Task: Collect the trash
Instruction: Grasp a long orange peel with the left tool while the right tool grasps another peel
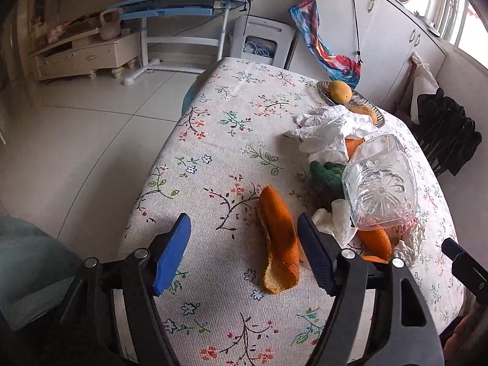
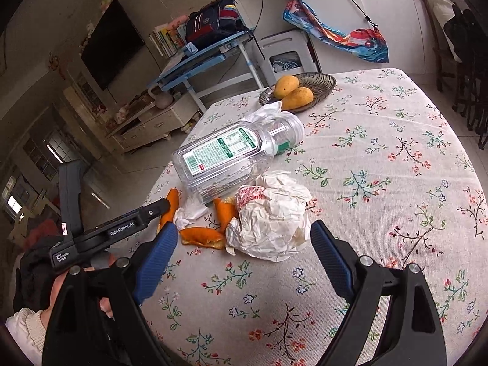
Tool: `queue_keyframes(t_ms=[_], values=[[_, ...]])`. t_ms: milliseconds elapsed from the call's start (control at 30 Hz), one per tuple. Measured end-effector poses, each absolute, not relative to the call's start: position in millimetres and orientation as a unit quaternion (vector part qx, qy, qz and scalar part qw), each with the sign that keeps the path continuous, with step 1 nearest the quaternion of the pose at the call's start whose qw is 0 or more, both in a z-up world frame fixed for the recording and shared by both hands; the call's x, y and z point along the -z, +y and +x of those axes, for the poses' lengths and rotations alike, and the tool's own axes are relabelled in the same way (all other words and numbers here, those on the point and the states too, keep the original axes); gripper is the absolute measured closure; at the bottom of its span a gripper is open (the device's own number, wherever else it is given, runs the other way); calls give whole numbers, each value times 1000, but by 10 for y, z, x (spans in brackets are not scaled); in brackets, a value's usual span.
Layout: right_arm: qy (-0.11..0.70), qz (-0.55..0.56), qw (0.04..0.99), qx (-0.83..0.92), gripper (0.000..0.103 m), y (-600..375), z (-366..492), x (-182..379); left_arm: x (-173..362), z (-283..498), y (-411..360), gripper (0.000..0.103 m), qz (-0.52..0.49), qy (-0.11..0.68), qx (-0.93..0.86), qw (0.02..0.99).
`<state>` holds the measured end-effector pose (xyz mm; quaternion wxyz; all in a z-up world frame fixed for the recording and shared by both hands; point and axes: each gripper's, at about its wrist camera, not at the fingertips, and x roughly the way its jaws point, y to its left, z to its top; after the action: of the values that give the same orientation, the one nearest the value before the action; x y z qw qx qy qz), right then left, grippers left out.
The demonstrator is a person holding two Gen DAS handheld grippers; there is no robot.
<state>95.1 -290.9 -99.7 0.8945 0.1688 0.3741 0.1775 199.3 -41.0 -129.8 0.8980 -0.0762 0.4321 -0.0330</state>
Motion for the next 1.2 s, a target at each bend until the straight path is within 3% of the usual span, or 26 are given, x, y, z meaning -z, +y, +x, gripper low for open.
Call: queue_keyframes(t_ms=[533,733,800,900,1200], values=[[375,157,898,-170,18,-2881,1072,1007,1315,2077,-527,38,-53,432,42,900],[379,151,897,-168,18,-2869,1123,1032,1318,2097,-561,61,-46,433,59,898],[380,147,898,-167,18,-2862,1139,1028,1319,2102,-589,75,-46,436,73,896],[384,146,897,-166,18,-2864,1172,1048,1314,2093,-640,84,-39,439,87,893],[372,130,897,-200,18,-2762,1180,992,1063,1983,-327,87,-85,411,85,904]])
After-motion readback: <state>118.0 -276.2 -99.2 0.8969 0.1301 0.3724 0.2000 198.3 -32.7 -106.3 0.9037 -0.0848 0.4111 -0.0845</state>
